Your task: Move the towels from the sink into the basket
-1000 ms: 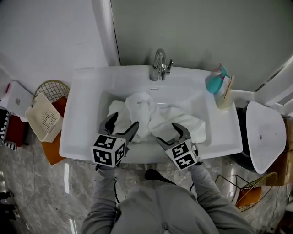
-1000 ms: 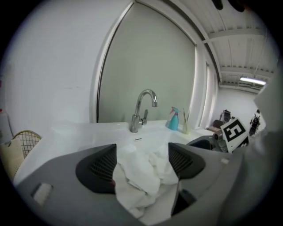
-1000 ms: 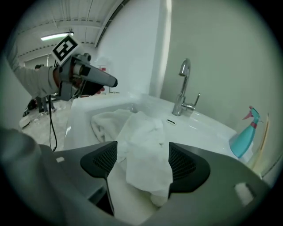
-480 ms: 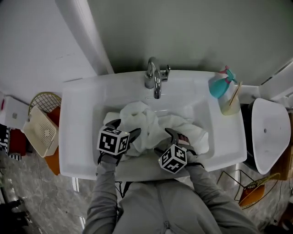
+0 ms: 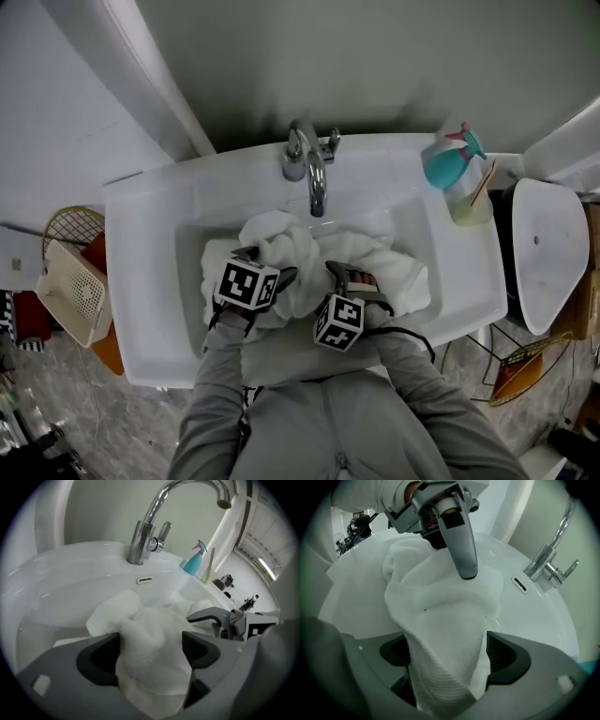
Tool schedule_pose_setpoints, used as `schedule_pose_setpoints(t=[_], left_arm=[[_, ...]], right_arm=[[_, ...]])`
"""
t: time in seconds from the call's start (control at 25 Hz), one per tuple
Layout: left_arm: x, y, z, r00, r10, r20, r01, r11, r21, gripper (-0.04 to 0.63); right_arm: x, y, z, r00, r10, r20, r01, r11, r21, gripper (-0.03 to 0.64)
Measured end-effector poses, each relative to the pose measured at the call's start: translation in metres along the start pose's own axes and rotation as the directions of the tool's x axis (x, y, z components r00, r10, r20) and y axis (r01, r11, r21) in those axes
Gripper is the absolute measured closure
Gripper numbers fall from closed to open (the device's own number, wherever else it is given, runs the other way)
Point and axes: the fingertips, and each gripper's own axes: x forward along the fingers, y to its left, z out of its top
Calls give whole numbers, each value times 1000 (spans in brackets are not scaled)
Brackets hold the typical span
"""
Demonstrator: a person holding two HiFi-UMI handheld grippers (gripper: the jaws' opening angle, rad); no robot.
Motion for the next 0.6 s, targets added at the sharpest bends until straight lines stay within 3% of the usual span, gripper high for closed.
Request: schedule_pose_setpoints(t=[0.12, 0.36, 0.48, 0.6], left_arm=[[9, 1, -5, 998, 2, -55, 0, 999, 44, 146], [15, 2, -8, 997, -6, -78, 12, 997, 78, 149], [16, 4, -9, 997, 8, -81, -1, 996, 93, 204], [15, 4, -8, 997, 22, -69, -15, 995, 102, 275]], right_arm=[[14, 3, 5, 1000, 13, -13, -13, 1000, -1, 179], [35, 9, 11, 999, 1, -51, -3, 1000, -26, 181], [36, 9, 13, 998, -12, -58, 10, 999, -35, 189], [32, 7, 20, 998, -41, -37, 39, 998, -48, 262]])
